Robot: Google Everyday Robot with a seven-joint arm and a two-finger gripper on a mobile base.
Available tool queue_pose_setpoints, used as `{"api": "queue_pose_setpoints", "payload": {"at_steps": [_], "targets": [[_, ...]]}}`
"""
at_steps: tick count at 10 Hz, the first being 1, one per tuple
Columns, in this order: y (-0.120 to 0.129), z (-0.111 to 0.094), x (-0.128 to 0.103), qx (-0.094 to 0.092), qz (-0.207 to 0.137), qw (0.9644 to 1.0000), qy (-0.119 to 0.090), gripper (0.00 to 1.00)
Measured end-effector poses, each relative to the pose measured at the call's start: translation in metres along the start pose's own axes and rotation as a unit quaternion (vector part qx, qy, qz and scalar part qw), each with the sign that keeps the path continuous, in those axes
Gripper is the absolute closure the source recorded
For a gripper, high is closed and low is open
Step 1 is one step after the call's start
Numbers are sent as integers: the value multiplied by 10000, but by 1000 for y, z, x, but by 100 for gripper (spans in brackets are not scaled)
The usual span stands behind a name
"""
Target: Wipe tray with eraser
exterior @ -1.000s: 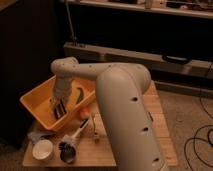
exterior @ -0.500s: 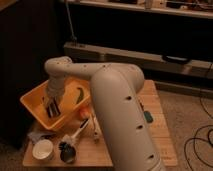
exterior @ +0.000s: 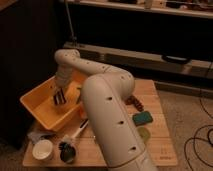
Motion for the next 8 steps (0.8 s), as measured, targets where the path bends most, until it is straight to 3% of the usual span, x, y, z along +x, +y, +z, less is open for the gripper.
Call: {"api": "queue_pose_setpoints", "payload": {"at_steps": [3,5,8], "targets": [[-46,-11,-10,251,387,9989,-41,100],[-74,-24,6,402,524,9978,-67,100],[-105,-36,34,474,618,9969,-71,100]]}}
